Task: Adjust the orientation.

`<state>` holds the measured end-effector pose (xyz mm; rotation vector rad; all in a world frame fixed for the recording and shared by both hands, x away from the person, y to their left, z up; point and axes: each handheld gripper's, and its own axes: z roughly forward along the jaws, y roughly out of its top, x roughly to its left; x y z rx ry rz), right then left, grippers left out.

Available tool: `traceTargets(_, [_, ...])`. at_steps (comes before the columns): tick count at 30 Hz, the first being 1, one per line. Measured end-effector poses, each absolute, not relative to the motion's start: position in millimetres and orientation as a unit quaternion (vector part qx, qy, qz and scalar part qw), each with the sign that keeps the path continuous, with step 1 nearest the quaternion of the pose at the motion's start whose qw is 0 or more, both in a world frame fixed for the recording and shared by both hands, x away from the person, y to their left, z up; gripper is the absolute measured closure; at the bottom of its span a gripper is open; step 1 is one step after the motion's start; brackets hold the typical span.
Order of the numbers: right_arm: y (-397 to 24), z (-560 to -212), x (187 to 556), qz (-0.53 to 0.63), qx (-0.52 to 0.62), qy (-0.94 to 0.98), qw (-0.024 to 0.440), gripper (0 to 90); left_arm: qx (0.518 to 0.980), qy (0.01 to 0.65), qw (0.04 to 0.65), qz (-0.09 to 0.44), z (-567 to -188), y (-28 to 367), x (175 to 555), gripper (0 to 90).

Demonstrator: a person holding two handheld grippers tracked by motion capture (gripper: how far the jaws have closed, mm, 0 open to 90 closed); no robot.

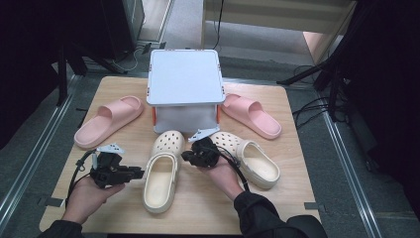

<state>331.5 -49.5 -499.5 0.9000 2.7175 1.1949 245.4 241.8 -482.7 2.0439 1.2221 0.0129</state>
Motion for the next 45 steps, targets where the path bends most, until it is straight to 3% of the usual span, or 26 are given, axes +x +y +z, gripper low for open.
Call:
traceTargets(11, [-81, -487, 313, 0.394, 0.269, 0.879, -0.013, 69.4, 0.798, 0.46, 0.389, 0.008, -473, 249, 263, 44.8])
traceTargets(21, [-104, -480, 304, 0.396, 0.276, 0.876, -0.018, 60.5, 0.813, 0.434, 0.387, 0.018, -471, 245, 276, 39.5])
traceTargets(45, [-182, -461, 283, 0.397, 0.328, 0.857, 0.004, 60.1, 0.818, 0.415, 0.397, -0.004, -471, 239, 302, 34.1])
